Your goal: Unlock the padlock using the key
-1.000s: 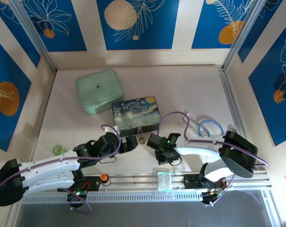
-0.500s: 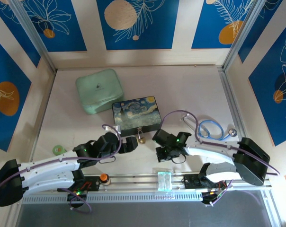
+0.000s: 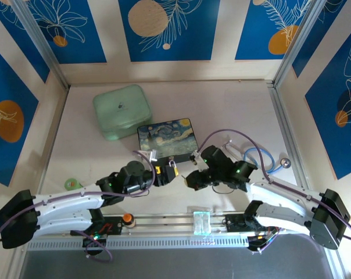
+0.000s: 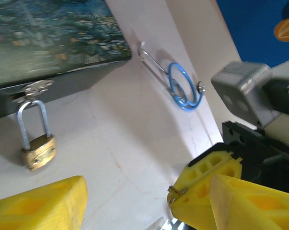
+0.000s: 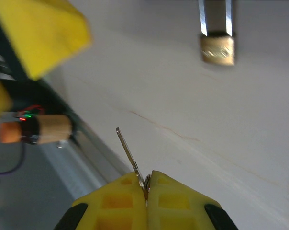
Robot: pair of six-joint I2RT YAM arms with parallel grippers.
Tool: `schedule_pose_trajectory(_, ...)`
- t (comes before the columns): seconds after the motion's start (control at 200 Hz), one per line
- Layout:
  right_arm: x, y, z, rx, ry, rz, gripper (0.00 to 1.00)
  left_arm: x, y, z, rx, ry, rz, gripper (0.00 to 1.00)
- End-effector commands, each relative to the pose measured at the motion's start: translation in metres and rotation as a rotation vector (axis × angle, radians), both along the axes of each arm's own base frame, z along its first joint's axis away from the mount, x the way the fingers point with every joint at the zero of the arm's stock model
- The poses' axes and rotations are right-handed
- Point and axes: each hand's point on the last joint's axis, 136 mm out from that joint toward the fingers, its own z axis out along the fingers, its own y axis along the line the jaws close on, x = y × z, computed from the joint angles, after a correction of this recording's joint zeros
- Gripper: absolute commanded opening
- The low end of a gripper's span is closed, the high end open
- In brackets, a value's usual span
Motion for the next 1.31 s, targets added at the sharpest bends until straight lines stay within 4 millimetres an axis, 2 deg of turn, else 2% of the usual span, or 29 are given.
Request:
schedule_pose_trajectory(0.0, 0.000, 0.020, 0.027, 0.153, -0.028, 0.062, 0.02, -0.001, -0.012, 0.034, -0.092, -0.080, -0.035, 0.62)
schedule_pose_trajectory(0.155, 0.012, 0.033, 0.046, 0.226, -0.048, 0.063, 0.02, 0.006, -0.007, 0.039, -0.079, -0.085, 0.007, 0.47)
schedule_pose_trajectory(0.2, 0.013, 0.036, 0.049, 0.241, -0.052, 0.068, 0.02, 0.006, -0.008, 0.039, -0.081, -0.078, 0.010, 0.46)
schedule_pose_trajectory(0.345, 0.015, 0.039, 0.049, 0.259, -0.055, 0.071, 0.02, 0.006, -0.013, 0.037, -0.092, -0.056, -0.001, 0.40)
schedule_pose_trajectory(0.51, 0.015, 0.042, 0.048, 0.291, -0.038, 0.070, 0.02, 0.006, -0.016, 0.035, -0.077, -0.042, -0.006, 0.27)
schedule_pose_trajectory(0.645, 0.017, 0.046, 0.046, 0.302, -0.033, 0.076, 0.02, 0.007, -0.016, 0.033, -0.084, -0.020, 0.002, 0.12)
schedule_pose_trajectory(0.695, 0.018, 0.047, 0.046, 0.303, -0.036, 0.071, 0.02, 0.007, -0.016, 0.033, -0.086, -0.014, 0.006, 0.00)
schedule_pose_trajectory(0.825, 0.028, 0.049, 0.053, 0.347, -0.047, 0.031, 0.04, 0.009, -0.013, 0.028, -0.079, 0.006, 0.031, 0.00)
schedule_pose_trajectory(0.865, 0.030, 0.050, 0.056, 0.353, -0.046, 0.027, 0.08, 0.010, -0.011, 0.026, -0.076, 0.014, 0.040, 0.00)
schedule_pose_trajectory(0.886, 0.031, 0.051, 0.057, 0.355, -0.045, 0.026, 0.13, 0.010, -0.011, 0.026, -0.076, 0.013, 0.043, 0.00)
schedule_pose_trajectory(0.956, 0.032, 0.050, 0.058, 0.357, -0.038, 0.014, 0.48, 0.013, -0.009, 0.028, -0.084, 0.023, 0.050, 0.00)
schedule_pose_trajectory(1.006, 0.035, 0.047, 0.058, 0.357, -0.050, -0.019, 0.62, 0.016, -0.008, 0.032, -0.100, 0.026, 0.059, 0.00)
schedule_pose_trajectory(1.051, 0.042, 0.040, 0.058, 0.359, -0.068, -0.075, 0.79, 0.019, -0.006, 0.036, -0.121, 0.029, 0.070, 0.00)
schedule_pose_trajectory(1.086, 0.047, 0.035, 0.060, 0.373, -0.087, -0.116, 0.87, 0.023, -0.003, 0.040, -0.144, 0.034, 0.082, 0.00)
schedule_pose_trajectory(1.146, 0.057, 0.025, 0.071, 0.430, -0.119, -0.177, 0.95, 0.028, -0.002, 0.046, -0.195, 0.040, 0.093, 0.00)
schedule_pose_trajectory(1.231, 0.066, 0.014, 0.091, 0.545, -0.161, -0.221, 0.99, 0.032, -0.004, 0.057, -0.250, 0.047, 0.097, 0.00)
schedule_pose_trajectory(1.301, 0.070, 0.011, 0.104, 0.618, -0.186, -0.219, 0.98, 0.033, -0.009, 0.067, -0.278, 0.047, 0.085, 0.00)
